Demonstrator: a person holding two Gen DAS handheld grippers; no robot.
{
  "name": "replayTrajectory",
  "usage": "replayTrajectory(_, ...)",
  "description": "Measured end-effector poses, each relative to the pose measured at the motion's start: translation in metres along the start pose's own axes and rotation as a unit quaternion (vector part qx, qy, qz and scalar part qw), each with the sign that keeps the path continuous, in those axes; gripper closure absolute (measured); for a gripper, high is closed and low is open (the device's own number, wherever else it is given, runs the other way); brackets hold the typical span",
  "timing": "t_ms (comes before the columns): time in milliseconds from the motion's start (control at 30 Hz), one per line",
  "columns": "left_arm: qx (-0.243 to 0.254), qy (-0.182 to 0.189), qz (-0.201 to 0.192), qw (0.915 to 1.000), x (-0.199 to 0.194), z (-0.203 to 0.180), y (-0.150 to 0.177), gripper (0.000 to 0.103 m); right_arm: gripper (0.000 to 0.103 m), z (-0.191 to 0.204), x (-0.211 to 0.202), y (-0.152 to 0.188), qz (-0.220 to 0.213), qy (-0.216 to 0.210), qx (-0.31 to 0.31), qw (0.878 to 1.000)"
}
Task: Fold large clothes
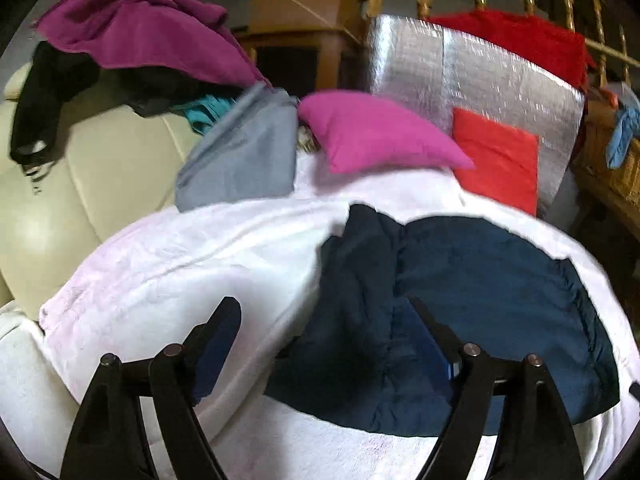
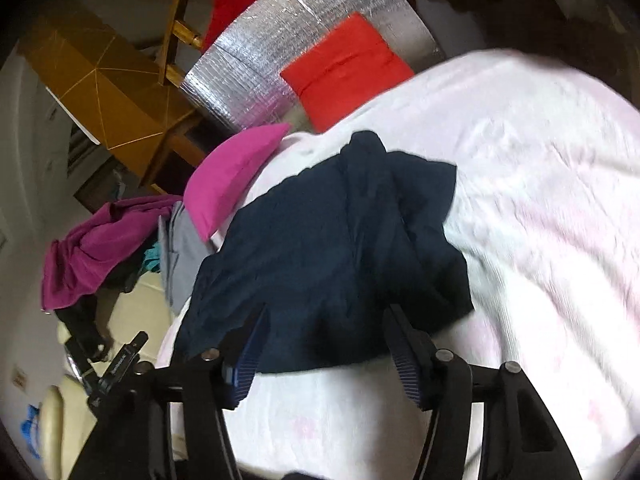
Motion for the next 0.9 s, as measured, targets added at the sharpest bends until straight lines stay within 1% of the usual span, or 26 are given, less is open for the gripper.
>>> replayTrajectory(33,0.005,-0.002,0.016,0.9999,0.012,-0.002,0.001,0.02,0.052,0.0,0.01,-0.002,0.0,0.004,-0.002,1.0)
replayTrajectory(100,0.01,-0.018,0.062,0.9978,0.042,-0.004,0.011,0.02,0.054,-0.004,0.028,-0.005,0.001,0.025,-0.002,1.0)
replayTrajectory(167,0.005,-0.034,0.104,0.994,0.066,0.001,0.023,0.019,0.056,-0.023,0.059,-0.003,0.026,0.042,0.025,0.998)
replayTrajectory(200,-0.003,-0.025,0.123,0.992,0.076,0.005,0.03,0.017,0.059,-0.034,0.069,-0.001,0.038,0.045,0.04,0.997)
replayTrajectory(233,-0.022,-0.013,0.141,0.9897,0.084,0.009,0.033,0.016,0.068,-0.044,0.077,0.002,0.042,0.043,0.056,0.997)
replayTrajectory(267,-0.036,-0.005,0.144,0.9889,0.085,0.012,0.033,0.016,0.07,-0.047,0.078,0.003,0.037,0.038,0.06,0.997)
replayTrajectory(300,-0.042,-0.001,0.141,0.9892,0.084,0.014,0.03,0.016,0.07,-0.048,0.076,0.003,0.036,0.033,0.06,0.997)
replayTrajectory(400,-0.025,-0.018,0.122,0.992,0.078,0.013,0.023,0.016,0.07,-0.042,0.069,-0.005,0.051,0.033,0.056,0.997)
replayTrajectory(467,-0.034,-0.014,0.102,0.9941,0.071,0.012,0.017,0.016,0.069,-0.035,0.059,-0.017,0.041,0.015,0.051,0.998)
replayTrajectory(500,-0.041,-0.01,0.089,0.9951,0.068,0.012,0.013,0.016,0.065,-0.03,0.052,-0.025,0.026,0.008,0.046,0.999)
replayTrajectory(567,-0.054,-0.002,0.063,0.9965,0.065,0.011,0.002,0.016,0.032,-0.026,0.046,-0.039,-0.002,0.003,0.044,0.999)
replayTrajectory(600,-0.061,-0.001,0.052,0.9968,0.065,0.011,-0.002,0.016,0.031,-0.024,0.044,-0.051,-0.023,-0.005,0.041,0.999)
replayTrajectory(633,-0.068,0.001,0.047,0.9966,0.068,0.01,-0.007,0.016,0.031,-0.022,0.045,-0.059,-0.03,-0.008,0.037,0.999)
replayTrajectory(667,-0.073,0.005,0.05,0.9961,0.073,0.01,-0.011,0.016,0.031,-0.02,0.049,-0.067,-0.032,-0.009,0.032,0.999)
replayTrajectory(700,-0.076,0.006,0.056,0.9955,0.081,0.009,-0.014,0.016,0.033,-0.016,0.057,-0.077,-0.031,-0.006,0.024,0.999)
replayTrajectory(767,-0.086,0.003,0.068,0.994,0.097,0.006,-0.02,0.016,0.043,-0.005,0.071,-0.091,-0.029,-0.003,0.008,1.0)
replayTrajectory(833,-0.085,-0.005,0.08,0.9931,0.112,0.001,-0.022,0.016,0.043,0.005,0.091,-0.105,-0.017,0.006,0.002,1.0)
replayTrajectory(900,-0.073,-0.023,0.095,0.9925,0.123,-0.003,-0.017,0.016,0.043,0.011,0.114,-0.118,-0.004,0.015,0.003,1.0)
Point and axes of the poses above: each gripper's, at about its wrist camera, not at the fingertips, and x roughly the way its jaws point, z to its left, y to its underside, the point moved 3 cm from there along x, roughly the way its jaws point, and after that the axes turned 4 degrees about z, right-handed, at the moved point
